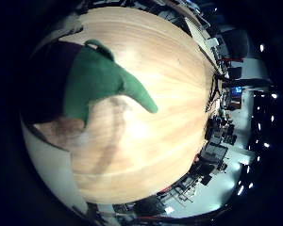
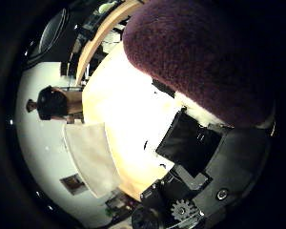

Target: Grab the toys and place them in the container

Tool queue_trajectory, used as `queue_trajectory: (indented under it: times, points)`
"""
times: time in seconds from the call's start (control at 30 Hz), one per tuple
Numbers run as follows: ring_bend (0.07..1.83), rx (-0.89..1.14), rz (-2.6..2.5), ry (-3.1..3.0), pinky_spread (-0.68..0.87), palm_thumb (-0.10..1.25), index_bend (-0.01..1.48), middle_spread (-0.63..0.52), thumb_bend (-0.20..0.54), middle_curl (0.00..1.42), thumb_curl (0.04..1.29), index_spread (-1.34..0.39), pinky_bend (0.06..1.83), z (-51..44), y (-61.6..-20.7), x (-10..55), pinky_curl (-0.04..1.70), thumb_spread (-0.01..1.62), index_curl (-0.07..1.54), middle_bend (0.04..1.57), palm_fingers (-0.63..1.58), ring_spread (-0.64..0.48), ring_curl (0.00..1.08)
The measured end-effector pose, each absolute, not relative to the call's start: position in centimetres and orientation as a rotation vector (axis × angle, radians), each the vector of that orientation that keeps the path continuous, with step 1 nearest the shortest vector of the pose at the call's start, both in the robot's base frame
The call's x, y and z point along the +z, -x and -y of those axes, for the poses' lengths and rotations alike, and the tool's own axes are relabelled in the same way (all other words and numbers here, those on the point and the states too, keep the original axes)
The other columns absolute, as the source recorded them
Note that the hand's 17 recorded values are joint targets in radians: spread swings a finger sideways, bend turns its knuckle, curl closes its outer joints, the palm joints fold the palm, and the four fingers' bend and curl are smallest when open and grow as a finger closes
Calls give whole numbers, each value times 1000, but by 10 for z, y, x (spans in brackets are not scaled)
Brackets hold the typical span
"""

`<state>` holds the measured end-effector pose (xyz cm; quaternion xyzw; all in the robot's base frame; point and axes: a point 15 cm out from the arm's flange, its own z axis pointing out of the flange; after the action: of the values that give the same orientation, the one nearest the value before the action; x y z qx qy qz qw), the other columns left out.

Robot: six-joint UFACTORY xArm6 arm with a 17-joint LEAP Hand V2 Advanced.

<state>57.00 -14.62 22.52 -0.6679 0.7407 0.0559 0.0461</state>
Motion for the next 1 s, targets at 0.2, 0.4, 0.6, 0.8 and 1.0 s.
queue_trajectory:
  times: [0.2,0.4,0.6,0.8,1.0]
  points:
    - [1325,207,-2182,2026,-343,818,1060,-196,-8,595,341,-281,1197,122,-560,270,542,1286,601,1194,1306,-218,522]
    - [1330,148,-2118,2051,-342,820,1070,-195,-11,585,346,-281,1196,101,-546,329,548,1291,598,1204,1303,-217,518]
    - [1334,157,-2032,2071,-342,820,1074,-193,-11,577,349,-280,1195,66,-523,380,552,1292,595,1211,1301,-216,516]
    - [1336,145,-1946,2132,-342,819,1077,-193,-11,572,351,-277,1194,30,-497,423,555,1293,593,1221,1301,-216,513]
    - [1338,115,-1861,2186,-343,819,1080,-193,-11,567,353,-279,1193,-2,-475,455,558,1293,590,1228,1299,-216,512]
